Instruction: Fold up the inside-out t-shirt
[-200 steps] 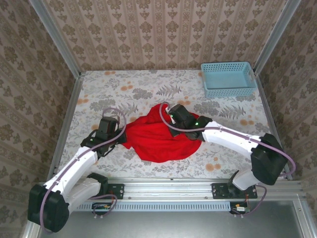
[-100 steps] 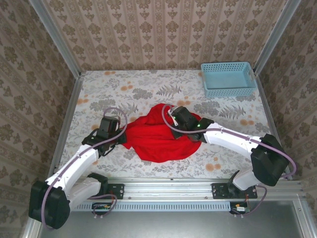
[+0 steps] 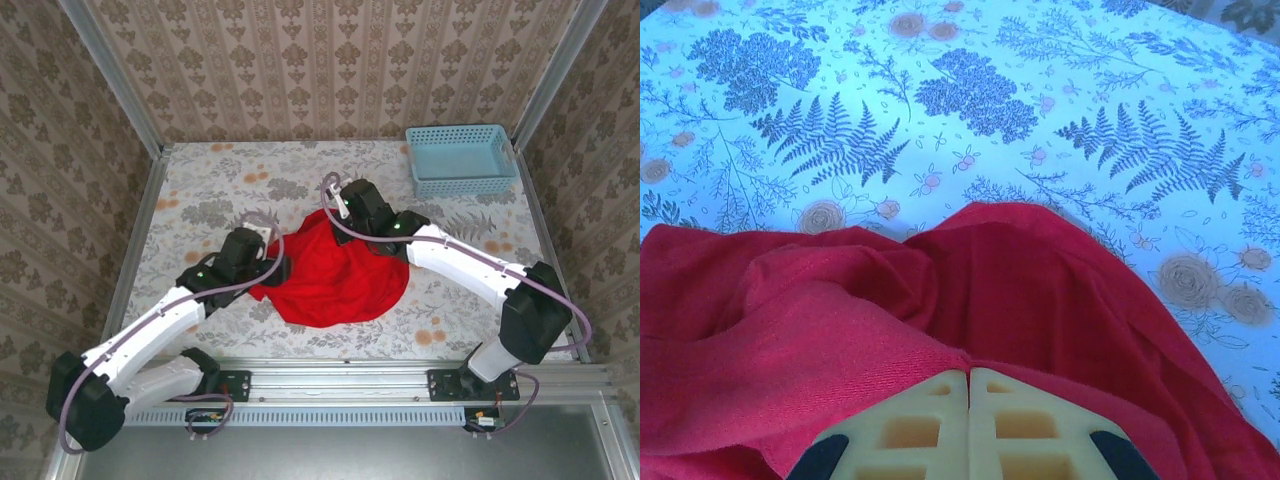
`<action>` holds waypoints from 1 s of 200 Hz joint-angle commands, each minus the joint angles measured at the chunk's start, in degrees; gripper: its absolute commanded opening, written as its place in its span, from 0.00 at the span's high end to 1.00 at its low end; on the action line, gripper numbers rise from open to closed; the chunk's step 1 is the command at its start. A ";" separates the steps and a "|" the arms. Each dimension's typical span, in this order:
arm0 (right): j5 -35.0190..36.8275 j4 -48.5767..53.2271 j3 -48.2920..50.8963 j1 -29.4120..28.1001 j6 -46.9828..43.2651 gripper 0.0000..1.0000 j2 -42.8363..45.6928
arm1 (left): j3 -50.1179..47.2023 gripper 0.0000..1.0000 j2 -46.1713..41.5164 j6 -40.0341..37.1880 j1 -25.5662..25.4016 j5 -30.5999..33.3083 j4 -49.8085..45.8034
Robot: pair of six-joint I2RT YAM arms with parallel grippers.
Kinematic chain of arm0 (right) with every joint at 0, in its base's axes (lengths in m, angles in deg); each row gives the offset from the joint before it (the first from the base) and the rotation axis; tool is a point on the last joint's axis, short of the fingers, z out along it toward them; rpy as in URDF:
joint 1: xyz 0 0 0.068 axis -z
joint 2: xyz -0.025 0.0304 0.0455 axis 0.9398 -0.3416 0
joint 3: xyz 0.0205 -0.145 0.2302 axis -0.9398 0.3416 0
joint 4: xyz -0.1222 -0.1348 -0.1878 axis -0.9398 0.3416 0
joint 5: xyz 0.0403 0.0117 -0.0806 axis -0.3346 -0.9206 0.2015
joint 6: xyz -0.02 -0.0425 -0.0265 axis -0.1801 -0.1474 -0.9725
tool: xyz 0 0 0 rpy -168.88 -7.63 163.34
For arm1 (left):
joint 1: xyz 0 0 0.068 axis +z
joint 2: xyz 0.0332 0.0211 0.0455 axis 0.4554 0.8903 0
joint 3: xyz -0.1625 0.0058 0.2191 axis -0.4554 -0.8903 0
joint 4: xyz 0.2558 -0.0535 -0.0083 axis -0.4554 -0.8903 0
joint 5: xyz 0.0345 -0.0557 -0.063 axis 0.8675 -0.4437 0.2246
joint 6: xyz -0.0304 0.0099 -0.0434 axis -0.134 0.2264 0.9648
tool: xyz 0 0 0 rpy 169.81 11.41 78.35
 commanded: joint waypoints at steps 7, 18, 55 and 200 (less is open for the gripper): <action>-0.20 0.30 -1.60 0.48 0.61 1.00 -1.40 | 2.13 0.31 7.52 -0.89 -5.59 -0.75 8.41; -0.34 0.59 -1.45 1.55 1.46 1.00 -1.76 | 3.36 0.31 11.80 -0.51 -7.43 -0.96 10.28; -3.54 -0.44 0.38 3.71 3.18 1.00 -0.87 | 7.66 0.25 23.80 -0.55 -11.09 -0.14 14.56; -2.38 -3.55 3.41 8.87 3.76 1.00 -4.44 | 5.65 1.00 22.12 2.07 -10.45 1.47 17.54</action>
